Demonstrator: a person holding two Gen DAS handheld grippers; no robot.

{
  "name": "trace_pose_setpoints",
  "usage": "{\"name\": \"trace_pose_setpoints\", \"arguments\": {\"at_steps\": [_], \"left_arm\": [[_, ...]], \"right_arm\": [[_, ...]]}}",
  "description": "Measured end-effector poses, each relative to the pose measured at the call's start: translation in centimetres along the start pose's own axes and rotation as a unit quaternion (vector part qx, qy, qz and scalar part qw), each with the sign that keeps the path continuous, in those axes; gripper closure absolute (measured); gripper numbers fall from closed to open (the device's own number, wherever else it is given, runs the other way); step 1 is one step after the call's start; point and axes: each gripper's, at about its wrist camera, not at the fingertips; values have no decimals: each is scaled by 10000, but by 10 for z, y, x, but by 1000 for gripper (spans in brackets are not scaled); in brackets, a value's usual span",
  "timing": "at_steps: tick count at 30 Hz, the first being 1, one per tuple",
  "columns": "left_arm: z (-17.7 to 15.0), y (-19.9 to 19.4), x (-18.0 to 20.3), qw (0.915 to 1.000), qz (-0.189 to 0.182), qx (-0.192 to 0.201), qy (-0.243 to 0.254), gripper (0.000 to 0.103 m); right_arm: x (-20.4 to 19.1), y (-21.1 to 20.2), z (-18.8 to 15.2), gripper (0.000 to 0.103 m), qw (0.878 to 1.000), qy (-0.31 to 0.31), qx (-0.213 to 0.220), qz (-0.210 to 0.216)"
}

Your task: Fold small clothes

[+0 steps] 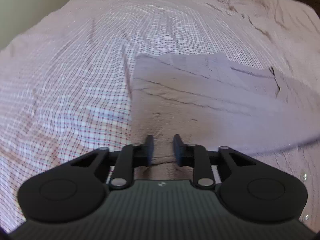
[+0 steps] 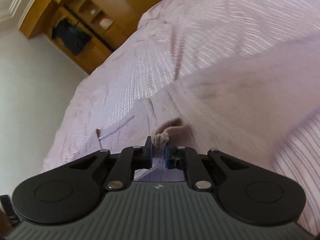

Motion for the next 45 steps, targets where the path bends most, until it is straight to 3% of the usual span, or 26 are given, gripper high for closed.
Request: {"name": "trace_pose_setpoints", "arguments": {"at_steps": [3, 6, 9, 14, 16, 20, 27, 30, 32, 40, 45], "left_arm": [[-1, -1, -1, 10000, 4, 17, -31, 86], [1, -10, 10, 9998, 180, 52, 77, 84], [3, -22, 28, 9989, 372, 136, 260, 73], [4, -42, 72, 9980, 144, 332, 514, 72], [5, -45, 92, 9971, 93, 387, 652, 69], [4, -45, 123, 9957, -19, 391, 842, 68], [-3, -32, 158, 9940, -130, 258, 1057, 68], [-5, -29, 160, 9943, -88, 224, 1042, 68], [-6, -27, 160, 9945, -61, 201, 1021, 68], [-4, -15, 165, 9925, 33, 190, 1211, 68], [-3, -8, 163, 9927, 29, 171, 1194, 68]], "right_arm": [[7, 8, -11, 92, 9992, -234, -245, -210], [11, 9, -11, 91, 9995, -238, -226, -42], [6, -5, -3, 80, 9983, -557, -161, 88], [24, -38, 23, 80, 9946, -1016, -156, -149], [45, -55, 40, 77, 9937, -1060, -72, -355], [108, -94, 79, 60, 9904, -1025, 118, -924], [238, -167, 166, 57, 9788, -427, 567, -1923], [277, -186, 187, 56, 9723, -340, 652, -2218], [301, -192, 198, 48, 9701, -259, 599, -2339], [341, -159, 209, 37, 9782, -116, 560, -1995], [347, -140, 213, 35, 9872, 248, 615, -1454]]}}
Point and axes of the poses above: each gripper's, at about its wrist camera, not at the fingertips, and y roughly the way its jaws point, x to its right, z to its top, and after that the axes turned 1 degree about y, right-handed
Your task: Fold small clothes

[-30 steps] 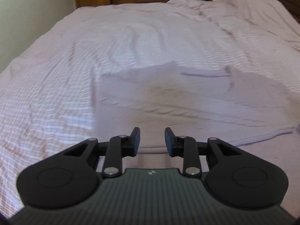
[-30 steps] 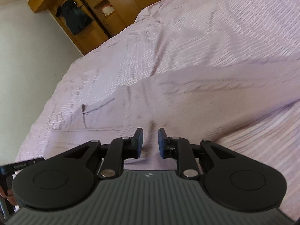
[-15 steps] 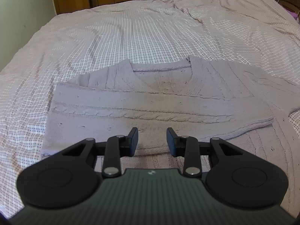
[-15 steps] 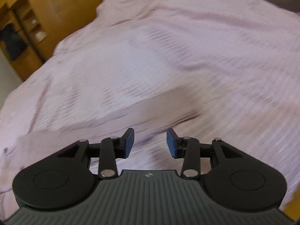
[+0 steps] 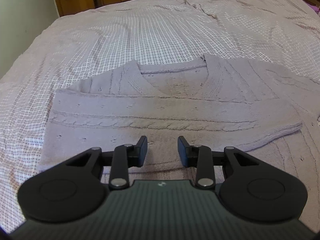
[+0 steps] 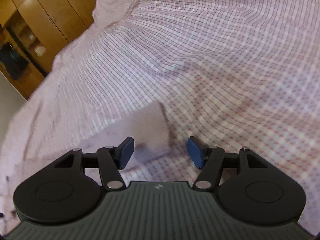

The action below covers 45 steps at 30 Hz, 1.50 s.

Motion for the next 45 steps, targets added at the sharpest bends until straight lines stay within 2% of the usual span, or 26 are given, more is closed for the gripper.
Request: {"name": "trace_pose_setpoints", "arguments": {"at_steps": [2, 6, 8, 9, 10, 13, 16, 17, 22, 28, 33, 36, 45], "left_arm": [[0, 3, 0, 10000, 17, 5, 0, 68], [-2, 6, 2, 9998, 123, -25, 181, 68], [-3, 5, -2, 9998, 144, -15, 166, 66], [-3, 4, -4, 9998, 159, -6, 138, 62], [-3, 4, -6, 9998, 188, 8, 107, 61], [-4, 0, -9, 9997, 240, 27, 83, 60], [-5, -3, -12, 9997, 241, 56, 78, 60], [-5, -4, -13, 9997, 242, 63, 63, 60], [-5, -10, -11, 9997, 236, 91, 43, 60], [0, -26, -11, 9996, 165, 230, -62, 60], [4, -41, -13, 9993, 47, 350, -127, 60], [7, -49, -17, 9990, -41, 423, -168, 56], [5, -59, -49, 9969, -353, 625, -324, 56]], "right_arm": [[-1, 3, 0, 36, 9996, 169, 18, 212], [-6, 11, -2, 37, 9982, 488, 141, 320], [-7, 12, -2, 43, 9982, 511, 190, 252], [-5, 12, -2, 47, 9977, 598, 226, 227], [1, 9, -3, 56, 9967, 738, 257, 212], [14, 5, -3, 69, 9923, 1146, 318, 341], [18, 3, -3, 86, 9911, 1247, 336, 332], [18, 2, -2, 89, 9915, 1215, 344, 319], [2, -18, 3, 92, 9926, 981, 663, 268], [-60, -43, 15, 92, 9973, 86, 693, 236], [-120, -73, 24, 92, 9942, -399, 851, 520], [-167, -89, 25, 92, 9912, -697, 889, 697], [-300, -111, -9, 92, 9825, -1471, 886, 723]]}}
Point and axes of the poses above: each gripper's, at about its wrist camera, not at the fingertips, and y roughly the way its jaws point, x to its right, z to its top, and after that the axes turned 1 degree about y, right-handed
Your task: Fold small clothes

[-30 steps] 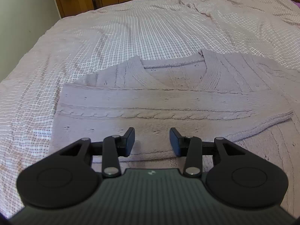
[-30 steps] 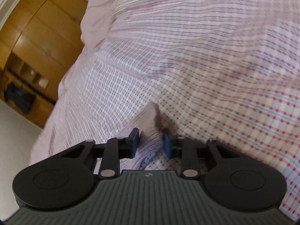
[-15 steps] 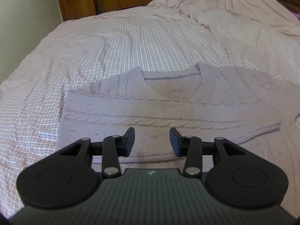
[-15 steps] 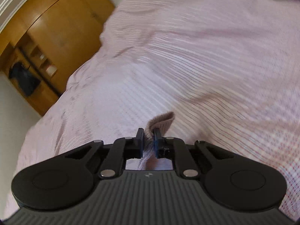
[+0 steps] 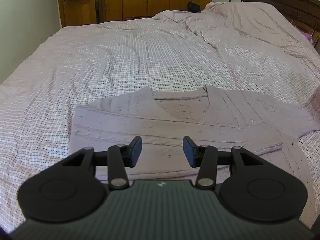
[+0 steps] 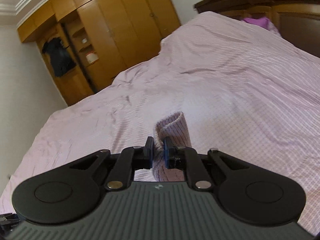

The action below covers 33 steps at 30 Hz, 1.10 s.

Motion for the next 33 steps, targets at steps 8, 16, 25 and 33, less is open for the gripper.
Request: {"name": "trace_pose_setpoints", "arguments": {"at_steps": [8, 16, 25, 33], "left_arm": [[-7, 20, -57, 9973, -272, -32, -685, 55], [-3, 20, -79, 9960, -367, -87, -808, 55], [-10, 14, -91, 9958, -308, 98, -855, 48], [-21, 14, -101, 9963, -265, 154, -806, 48]], "right_arm": [[-118, 10, -9, 92, 9988, -296, -125, 363], [-230, 18, -24, 93, 9937, -648, -349, 844], [-310, 27, -35, 93, 9883, -888, -568, 1105], [-365, 17, -33, 93, 9838, -1267, -522, 1152]]}}
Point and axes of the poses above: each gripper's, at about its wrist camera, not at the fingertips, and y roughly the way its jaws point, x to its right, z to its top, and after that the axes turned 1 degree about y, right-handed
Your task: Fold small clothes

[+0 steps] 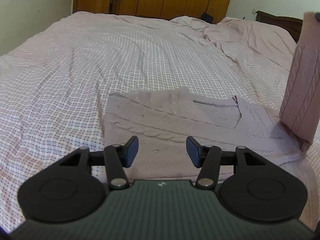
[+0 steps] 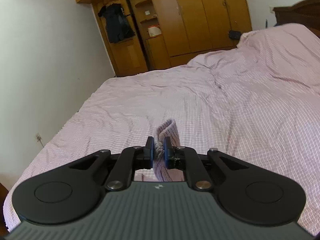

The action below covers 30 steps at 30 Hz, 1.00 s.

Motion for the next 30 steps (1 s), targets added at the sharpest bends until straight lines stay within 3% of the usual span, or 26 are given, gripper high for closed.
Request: {"name": "trace_pose_setpoints", "arguments": {"at_steps": [7, 17, 22, 30], "left_arm": [[-4, -3, -28, 9992, 8, 214, -351, 48], [-8, 2, -46, 9989, -55, 80, -460, 48], [-11, 1, -52, 9988, 2, 62, -482, 48], [-17, 15, -51, 9990, 107, -190, -395, 48]], "right_arm": [[-45, 2, 10, 93, 9998, -190, -12, -47], [-95, 15, 11, 93, 9988, -466, -113, -76], [-111, 64, -36, 93, 9959, -694, -559, -126], [-145, 171, -166, 92, 9821, -683, -1748, 133]]}}
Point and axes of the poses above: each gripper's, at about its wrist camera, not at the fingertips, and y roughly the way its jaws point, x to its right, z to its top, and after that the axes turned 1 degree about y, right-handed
